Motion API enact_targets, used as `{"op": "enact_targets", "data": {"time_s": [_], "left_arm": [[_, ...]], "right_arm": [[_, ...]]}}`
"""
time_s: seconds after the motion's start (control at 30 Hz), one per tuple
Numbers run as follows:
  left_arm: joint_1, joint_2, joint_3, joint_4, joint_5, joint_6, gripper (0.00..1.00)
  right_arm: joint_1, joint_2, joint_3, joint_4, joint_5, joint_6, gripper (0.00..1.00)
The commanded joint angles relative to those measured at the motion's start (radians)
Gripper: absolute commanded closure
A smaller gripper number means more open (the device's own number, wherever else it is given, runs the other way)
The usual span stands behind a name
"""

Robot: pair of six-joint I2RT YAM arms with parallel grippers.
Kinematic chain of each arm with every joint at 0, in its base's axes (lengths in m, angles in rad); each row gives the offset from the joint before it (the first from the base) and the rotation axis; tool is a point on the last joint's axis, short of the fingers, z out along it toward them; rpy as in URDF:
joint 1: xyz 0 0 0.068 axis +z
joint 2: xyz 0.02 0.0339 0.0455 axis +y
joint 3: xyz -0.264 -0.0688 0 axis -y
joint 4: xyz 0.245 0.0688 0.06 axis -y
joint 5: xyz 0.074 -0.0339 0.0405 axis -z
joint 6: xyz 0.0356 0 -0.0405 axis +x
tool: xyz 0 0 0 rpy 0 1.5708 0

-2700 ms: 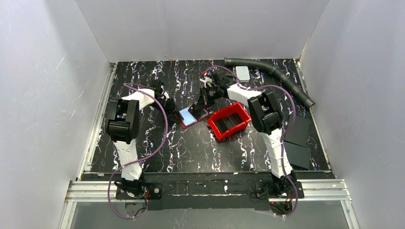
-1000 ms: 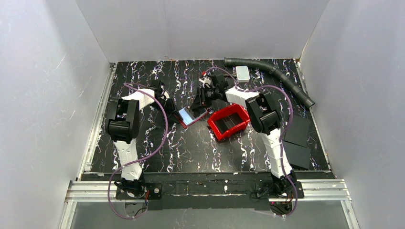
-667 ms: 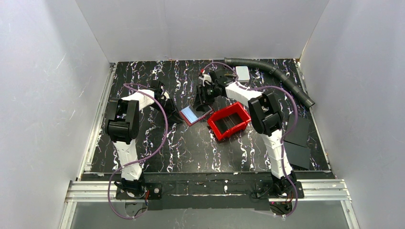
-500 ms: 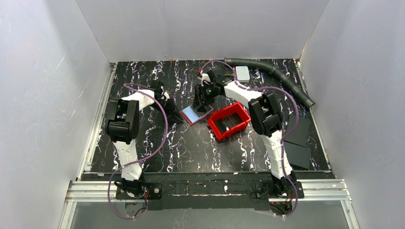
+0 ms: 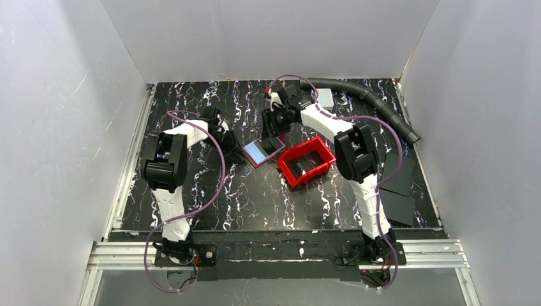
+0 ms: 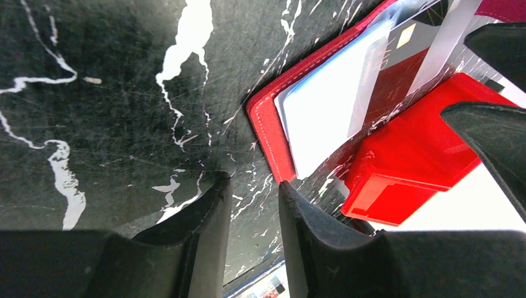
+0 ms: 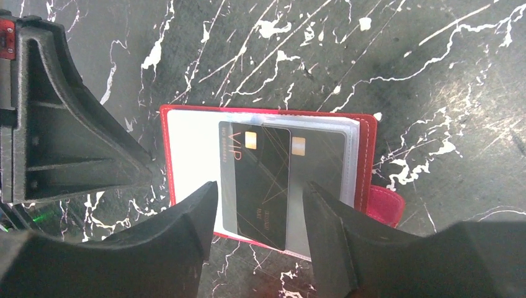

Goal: Put the credit cards into the card holder
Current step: Insert the credit card into the card holder.

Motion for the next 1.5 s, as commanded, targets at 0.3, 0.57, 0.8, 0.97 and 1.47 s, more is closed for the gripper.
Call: {"op": "enact_targets", "data": {"time_s": [0.3,0.57,0.8,0.97,1.47], "left_arm": [[-0.014,-0.009,-0.016,0.004,-0.022,-0.004,0.70],[-0.026,0.032,-0.011,0.009,-0.052,-0.011,0.81],[-0.033,0.049,-0.008,0.019,-0.051,-0.017,0.84],[-0.034,0.044,-0.004,0.019,-0.054,-0.014,0.85],[-0.029,-0.117,-0.036,-0.072,-0.084,0.063,0.72]], "right_arm": [[-0.011,-0.026,-0.076,0.088,-0.074,0.049,0.46],[-0.008,-0.043,-0.187,0.215,-0.188,0.155,0.49],[0.008,-0.057,-0.266,0.372,-0.289,0.294,0.50],[0.021,-0.064,-0.292,0.435,-0.311,0.340,0.51],[0.004,-0.166,-0.126,0.081,-0.092,0.066,0.36]]}}
